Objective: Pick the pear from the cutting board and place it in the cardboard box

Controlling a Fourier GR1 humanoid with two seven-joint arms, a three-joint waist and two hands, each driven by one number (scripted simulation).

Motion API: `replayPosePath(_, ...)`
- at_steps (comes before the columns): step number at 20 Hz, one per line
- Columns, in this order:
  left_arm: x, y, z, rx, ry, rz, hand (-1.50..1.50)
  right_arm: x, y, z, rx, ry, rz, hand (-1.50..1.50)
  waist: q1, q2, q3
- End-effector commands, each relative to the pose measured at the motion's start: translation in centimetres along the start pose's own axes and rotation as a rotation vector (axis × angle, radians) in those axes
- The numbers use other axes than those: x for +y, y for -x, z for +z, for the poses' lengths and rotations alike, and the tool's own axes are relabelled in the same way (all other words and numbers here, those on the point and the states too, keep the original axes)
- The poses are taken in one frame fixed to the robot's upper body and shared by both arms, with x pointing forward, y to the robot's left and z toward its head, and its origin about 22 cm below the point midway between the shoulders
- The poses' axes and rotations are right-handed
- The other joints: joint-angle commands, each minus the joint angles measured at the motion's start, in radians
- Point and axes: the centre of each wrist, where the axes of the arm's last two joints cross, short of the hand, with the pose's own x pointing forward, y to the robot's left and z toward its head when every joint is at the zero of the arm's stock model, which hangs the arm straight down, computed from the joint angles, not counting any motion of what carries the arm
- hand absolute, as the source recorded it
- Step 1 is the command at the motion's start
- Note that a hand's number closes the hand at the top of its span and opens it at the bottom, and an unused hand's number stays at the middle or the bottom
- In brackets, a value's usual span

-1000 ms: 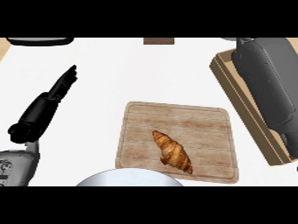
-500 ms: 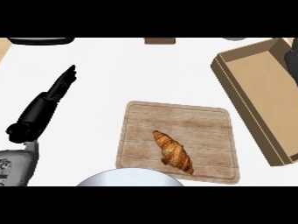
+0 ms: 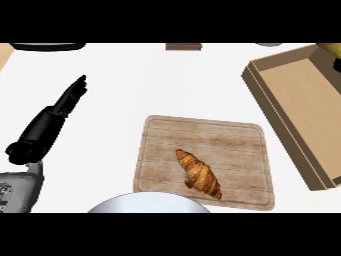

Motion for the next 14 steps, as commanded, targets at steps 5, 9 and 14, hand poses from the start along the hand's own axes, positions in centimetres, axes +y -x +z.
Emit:
replayPosePath(5,0.9,-0.4,-0.2,-0.002,0.013,0.005,0.0,1.2,3.9,-1.3,-0.054,-0.248,-0.026,-1.5,0.005,0.001,0.0)
replayPosePath(9,-1.9,-0.4,-0.7,-0.019,-0.003,0.005,0.0,0.3,4.8,-1.3,-0.183,-0.185,-0.114,-1.5,0.002,0.001,0.0)
replayPosePath(14,0.4,0.0,-0.2,0.017,-0.021,0.006,0.0,-2.3,4.0,-0.9,-0.311,0.077,-0.631,-1.5,-0.018,-0.009,0.004)
